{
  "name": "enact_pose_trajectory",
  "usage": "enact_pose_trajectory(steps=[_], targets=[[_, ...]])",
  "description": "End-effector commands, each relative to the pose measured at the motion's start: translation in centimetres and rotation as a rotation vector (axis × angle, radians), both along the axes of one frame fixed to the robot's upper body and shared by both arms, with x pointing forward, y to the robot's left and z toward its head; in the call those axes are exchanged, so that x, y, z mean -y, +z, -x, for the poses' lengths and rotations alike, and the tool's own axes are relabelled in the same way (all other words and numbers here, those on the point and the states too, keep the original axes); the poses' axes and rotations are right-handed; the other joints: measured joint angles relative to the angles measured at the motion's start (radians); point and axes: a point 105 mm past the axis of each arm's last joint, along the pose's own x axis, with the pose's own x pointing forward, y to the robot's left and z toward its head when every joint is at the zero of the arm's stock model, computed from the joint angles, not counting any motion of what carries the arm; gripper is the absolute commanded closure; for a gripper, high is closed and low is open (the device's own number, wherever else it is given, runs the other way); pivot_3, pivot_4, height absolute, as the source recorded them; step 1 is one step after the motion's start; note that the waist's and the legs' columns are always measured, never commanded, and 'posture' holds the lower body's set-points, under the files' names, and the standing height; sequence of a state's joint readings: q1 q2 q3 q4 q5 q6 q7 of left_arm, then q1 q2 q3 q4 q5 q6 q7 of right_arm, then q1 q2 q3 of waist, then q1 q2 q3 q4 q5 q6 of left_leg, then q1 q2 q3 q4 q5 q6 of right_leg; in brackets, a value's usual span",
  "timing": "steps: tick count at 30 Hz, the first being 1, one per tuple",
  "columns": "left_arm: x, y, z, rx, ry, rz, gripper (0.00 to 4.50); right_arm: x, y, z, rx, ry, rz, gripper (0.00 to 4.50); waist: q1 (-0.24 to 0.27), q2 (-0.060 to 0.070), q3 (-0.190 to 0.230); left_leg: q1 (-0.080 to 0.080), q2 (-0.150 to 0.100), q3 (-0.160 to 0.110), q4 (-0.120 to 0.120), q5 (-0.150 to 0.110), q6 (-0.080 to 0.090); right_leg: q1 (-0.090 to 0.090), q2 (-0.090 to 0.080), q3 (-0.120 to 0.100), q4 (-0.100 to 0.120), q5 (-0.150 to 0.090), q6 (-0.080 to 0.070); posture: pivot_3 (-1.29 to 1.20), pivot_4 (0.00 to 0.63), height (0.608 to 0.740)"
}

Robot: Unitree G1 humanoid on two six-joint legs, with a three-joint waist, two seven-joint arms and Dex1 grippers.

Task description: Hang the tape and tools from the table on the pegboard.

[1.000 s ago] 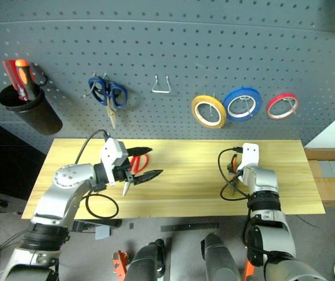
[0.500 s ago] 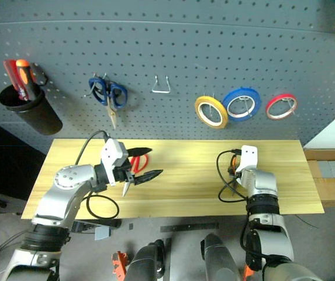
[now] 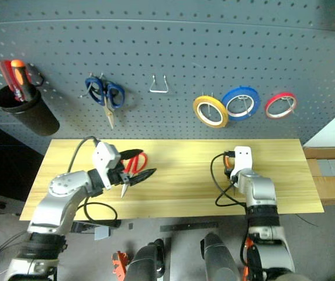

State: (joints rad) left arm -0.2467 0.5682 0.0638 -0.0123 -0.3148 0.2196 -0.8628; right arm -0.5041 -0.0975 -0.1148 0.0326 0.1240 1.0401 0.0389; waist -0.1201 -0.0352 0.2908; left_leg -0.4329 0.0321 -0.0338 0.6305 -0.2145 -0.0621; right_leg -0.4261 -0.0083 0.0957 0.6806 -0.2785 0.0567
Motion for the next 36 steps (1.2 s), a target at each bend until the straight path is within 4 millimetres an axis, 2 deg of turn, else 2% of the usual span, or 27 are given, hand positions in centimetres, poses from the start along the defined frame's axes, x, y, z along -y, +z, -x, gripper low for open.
enact_pose_trajectory(steps=[1, 4, 7, 11, 18, 27, 34, 36], targets=[[-1.4, 1.6, 0.8, 0.054, 0.037, 0.028, 0.2, -2.4, 5.0, 2.4, 0.16, 0.104, -0.016, 2.64, 0.003, 0.0, 0.0, 0.0, 0.0, 0.0, 0.0, 0.0, 0.0, 0.0, 0.0, 0.0, 0.0, 0.0, 0.0, -0.11, 0.281, 0.74], [-2.2, 1.9, 1.3, 0.07, 0.047, 0.026, 0.2, -4.3, 6.4, 4.8, 0.197, 0.185, -0.066, 2.64, 0.007, 0.0, 0.0, 0.0, 0.0, -0.003, 0.0, 0.0, 0.0, 0.001, 0.0, -0.001, 0.0, 0.0, 0.0, -0.11, 0.279, 0.74], [-2.6, 2.3, 1.4, 0.086, 0.058, 0.04, 0.2, -5.8, 7.6, 6.1, 0.229, 0.255, -0.126, 2.64, 0.008, 0.0, 0.0, 0.0, -0.001, -0.004, 0.001, 0.0, 0.0, 0.001, 0.0, -0.002, 0.0, 0.0, 0.0, -0.11, 0.275, 0.74], [-4.1, 4.3, 0.9, 0.185, 0.132, 0.088, 0.2, -8.0, 11.5, 7.1, 0.369, 0.383, -0.185, 2.64, 0.008, 0.0, 0.0, 0.0, -0.001, -0.004, 0.002, 0.0, 0.0, 0.001, 0.0, -0.003, 0.0, 0.0, 0.0, -0.11, 0.268, 0.74], [-4.8, 5.9, 0.0, 0.245, 0.205, 0.123, 0.2, -9.6, 16.3, 5.3, 0.53, 0.469, -0.193, 2.64, 0.01, -0.002, -0.002, 0.0, -0.001, -0.004, 0.001, 0.0, 0.0, 0.002, -0.001, -0.005, 0.0, 0.0, 0.0, -0.07, 0.226, 0.74], [-5.9, 7.2, 0.4, 0.294, 0.297, 0.155, 0.2, -12.7, 22.6, 2.3, 0.76, 0.514, -0.199, 2.64, 0.016, -0.005, -0.012, -0.001, -0.001, -0.005, 0.001, 0.001, -0.001, 0.001, -0.002, -0.007, 0.001, 0.0, -0.001, 0.0, 0.176, 0.74], [-6.2, 7.7, 1.0, 0.32, 0.346, 0.178, 0.2, -14.8, 25.1, 0.8, 0.888, 0.523, -0.182, 2.64, 0.038, -0.009, -0.019, -0.001, -0.001, -0.005, 0.001, 0.001, -0.001, 0.001, -0.002, -0.008, 0.001, 0.001, -0.002, 0.04, 0.16, 0.74], [-5.6, 8.1, 1.3, 0.316, 0.312, 0.213, 0.2, -15.4, 25.7, 0.5, 0.922, 0.519, -0.183, 2.64, 0.042, -0.011, -0.02, -0.001, -0.001, -0.005, 0.001, 0.001, -0.002, 0.001, -0.002, -0.008, 0.001, 0.001, -0.002, 0.04, 0.159, 0.74]])
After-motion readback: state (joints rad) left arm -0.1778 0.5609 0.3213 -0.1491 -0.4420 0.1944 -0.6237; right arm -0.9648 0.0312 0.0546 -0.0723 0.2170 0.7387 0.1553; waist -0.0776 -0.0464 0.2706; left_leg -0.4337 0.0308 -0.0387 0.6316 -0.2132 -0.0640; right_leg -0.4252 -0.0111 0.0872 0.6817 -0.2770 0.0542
